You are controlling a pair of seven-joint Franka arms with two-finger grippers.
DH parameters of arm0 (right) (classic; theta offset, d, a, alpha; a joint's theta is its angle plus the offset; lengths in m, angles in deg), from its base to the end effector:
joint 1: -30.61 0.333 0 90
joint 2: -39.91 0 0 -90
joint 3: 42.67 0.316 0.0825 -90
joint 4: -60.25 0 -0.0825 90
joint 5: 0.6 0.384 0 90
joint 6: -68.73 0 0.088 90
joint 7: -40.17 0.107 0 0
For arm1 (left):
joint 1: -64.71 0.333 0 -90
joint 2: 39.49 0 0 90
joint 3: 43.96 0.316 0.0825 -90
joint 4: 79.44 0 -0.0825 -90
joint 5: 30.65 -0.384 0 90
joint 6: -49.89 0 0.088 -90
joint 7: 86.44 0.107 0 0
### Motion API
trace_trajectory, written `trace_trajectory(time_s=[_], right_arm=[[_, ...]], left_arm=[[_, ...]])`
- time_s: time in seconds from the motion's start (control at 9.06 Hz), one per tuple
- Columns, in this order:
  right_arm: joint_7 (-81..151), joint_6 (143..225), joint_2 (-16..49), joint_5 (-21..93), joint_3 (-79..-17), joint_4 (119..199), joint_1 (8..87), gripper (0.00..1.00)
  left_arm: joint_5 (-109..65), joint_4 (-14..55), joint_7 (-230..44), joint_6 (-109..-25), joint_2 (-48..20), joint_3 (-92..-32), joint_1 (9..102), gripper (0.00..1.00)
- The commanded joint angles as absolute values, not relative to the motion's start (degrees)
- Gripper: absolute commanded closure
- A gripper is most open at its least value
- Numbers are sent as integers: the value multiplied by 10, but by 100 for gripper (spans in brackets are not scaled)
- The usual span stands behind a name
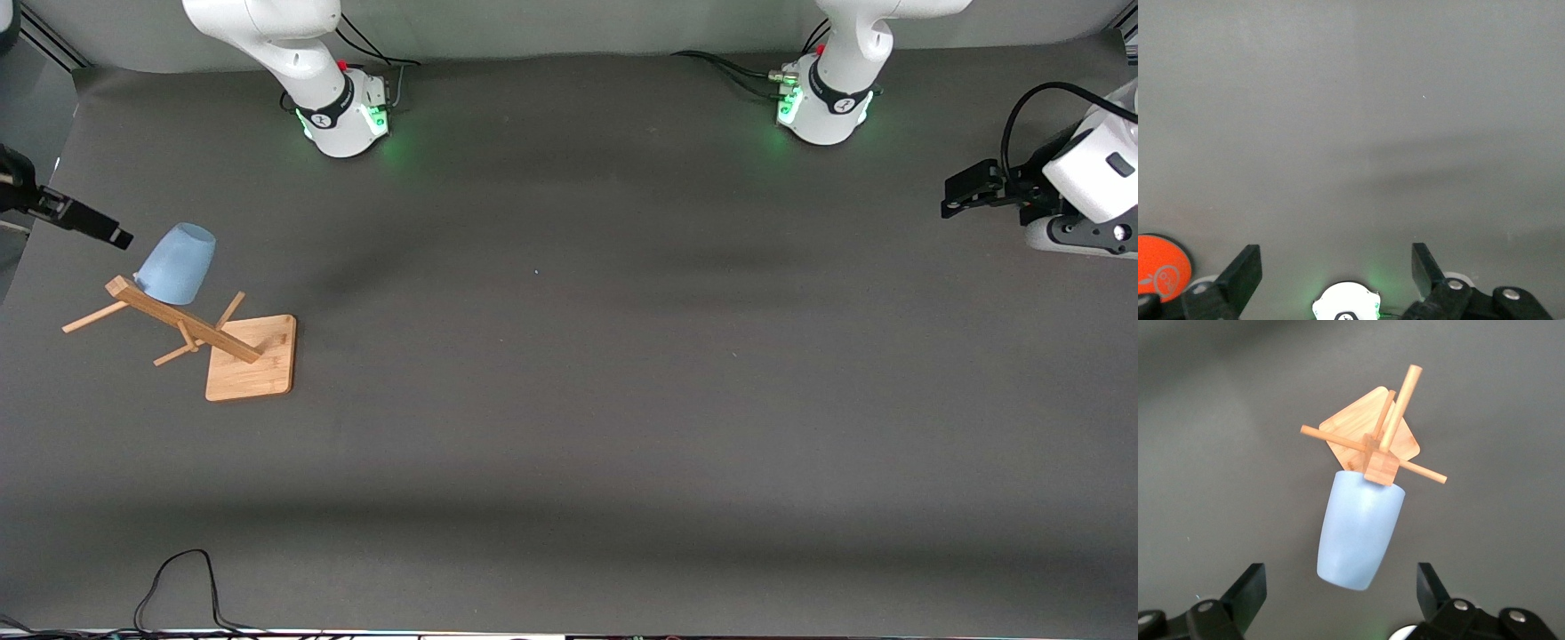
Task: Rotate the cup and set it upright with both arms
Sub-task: 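Close the right gripper on the blue cup hanging on the peg, then pull the blue cup off the peg with the right gripper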
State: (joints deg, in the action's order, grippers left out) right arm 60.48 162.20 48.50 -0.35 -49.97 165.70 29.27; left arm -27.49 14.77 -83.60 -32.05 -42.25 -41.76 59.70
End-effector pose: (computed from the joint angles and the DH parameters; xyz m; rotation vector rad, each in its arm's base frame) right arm 0.5010 -0.0797 0.5812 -3.0245 0.7782 0.0975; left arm 0.5214 -0.0316 0.6055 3.0700 -0.1567 -0.2557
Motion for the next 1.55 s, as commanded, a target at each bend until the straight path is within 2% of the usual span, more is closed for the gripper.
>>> trace_trajectory(time_s=[0.0, 0.33, 0.77, 0.88, 0.99, 1.44], right_arm=[[663, 1683, 490, 18, -515, 1713, 292, 0], [664, 1779, 495, 40, -530, 1813, 292, 0], [684, 1815, 490, 44, -530, 1854, 296, 0], [685, 1815, 488, 45, -530, 1854, 296, 9], [684, 1815, 490, 44, -530, 1854, 296, 44], [696, 1790, 502, 44, -526, 1841, 297, 45]], left_arm=[[-270, 146, -834, -311, -423, -413, 593, 0], [-269, 146, -834, -290, -434, -412, 594, 0], [-270, 150, -837, -285, -431, -412, 593, 0], [-270, 150, -835, -268, -430, -412, 595, 0], [-268, 152, -837, -244, -431, -414, 593, 0], [-265, 171, -830, -242, -428, -416, 598, 0]])
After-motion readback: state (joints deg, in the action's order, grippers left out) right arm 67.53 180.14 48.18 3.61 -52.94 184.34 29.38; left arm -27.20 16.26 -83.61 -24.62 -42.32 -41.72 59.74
